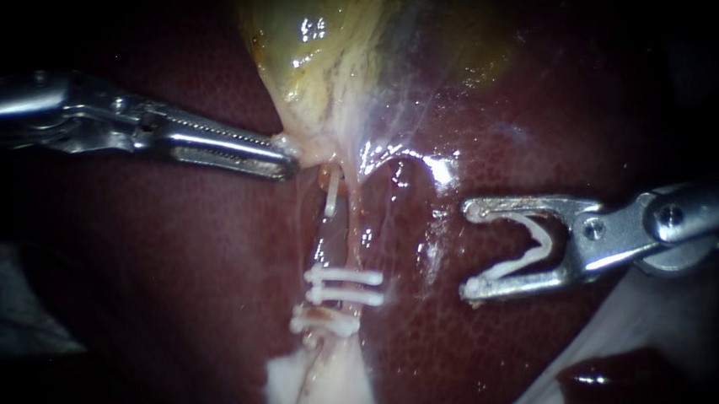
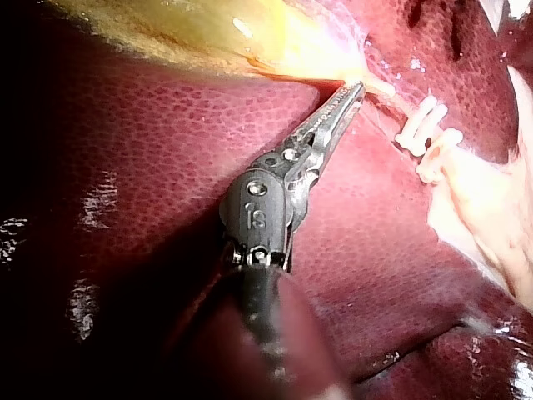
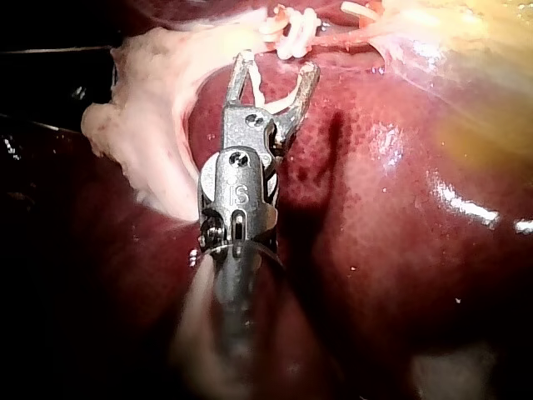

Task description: Clipping third clip right tube

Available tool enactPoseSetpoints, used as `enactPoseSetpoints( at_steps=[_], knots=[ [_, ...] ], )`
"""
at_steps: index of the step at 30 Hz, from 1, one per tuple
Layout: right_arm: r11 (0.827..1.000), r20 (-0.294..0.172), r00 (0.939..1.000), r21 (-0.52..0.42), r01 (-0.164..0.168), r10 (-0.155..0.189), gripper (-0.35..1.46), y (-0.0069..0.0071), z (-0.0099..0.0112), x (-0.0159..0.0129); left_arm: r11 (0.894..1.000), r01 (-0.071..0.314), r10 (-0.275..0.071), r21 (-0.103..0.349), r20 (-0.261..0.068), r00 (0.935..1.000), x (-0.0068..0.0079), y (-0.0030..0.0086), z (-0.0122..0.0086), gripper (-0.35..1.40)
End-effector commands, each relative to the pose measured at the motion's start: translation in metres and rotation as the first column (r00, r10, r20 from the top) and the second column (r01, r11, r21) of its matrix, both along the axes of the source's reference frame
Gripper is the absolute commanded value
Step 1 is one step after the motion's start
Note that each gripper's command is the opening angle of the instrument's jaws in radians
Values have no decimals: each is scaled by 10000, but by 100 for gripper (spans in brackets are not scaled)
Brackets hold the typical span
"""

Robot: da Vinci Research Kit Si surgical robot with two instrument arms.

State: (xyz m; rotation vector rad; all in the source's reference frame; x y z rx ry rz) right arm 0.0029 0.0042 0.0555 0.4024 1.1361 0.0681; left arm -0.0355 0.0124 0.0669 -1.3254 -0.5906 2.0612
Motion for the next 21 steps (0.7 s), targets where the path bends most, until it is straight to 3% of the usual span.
enactPoseSetpoints(
  at_steps=[1, 3, 9, 12, 19, 21],
  knots=[
    [10000, -1, 10000, 1, -2, 2, 50, 0, 0, 0, 10000, -3, 3, 14, 4, 10000, 3, 1, -4, -35],
    [10000, -1, 10000, 2, -2, 2, 50, 0, 0, 0, 9999, -72, 72, 77, 67, 10000, 12, 5, -12, -35],
    [10000, -15, 10000, -48, 14, -14, 50, 0, 0, 2, 9996, 277, -277, 80, -24, 9996, 46, 23, -44, -35],
    [9999, -29, 10000, -99, 34, -34, 50, 1, 0, 2, 9994, 353, -353, -24, -33, 9994, 56, 29, -53, -35],
    [10000, -69, 9999, -31, 76, -77, 50, 3, 2, 15, 9991, 416, -416, -29, -4, 9991, 54, 27, -56, -35],
    [9997, 13, 10000, 249, -43, 42, 50, 5, 5, 24, 9991, 418, -418, -30, -6, 9991, 54, 27, -56, -35]
  ],
)
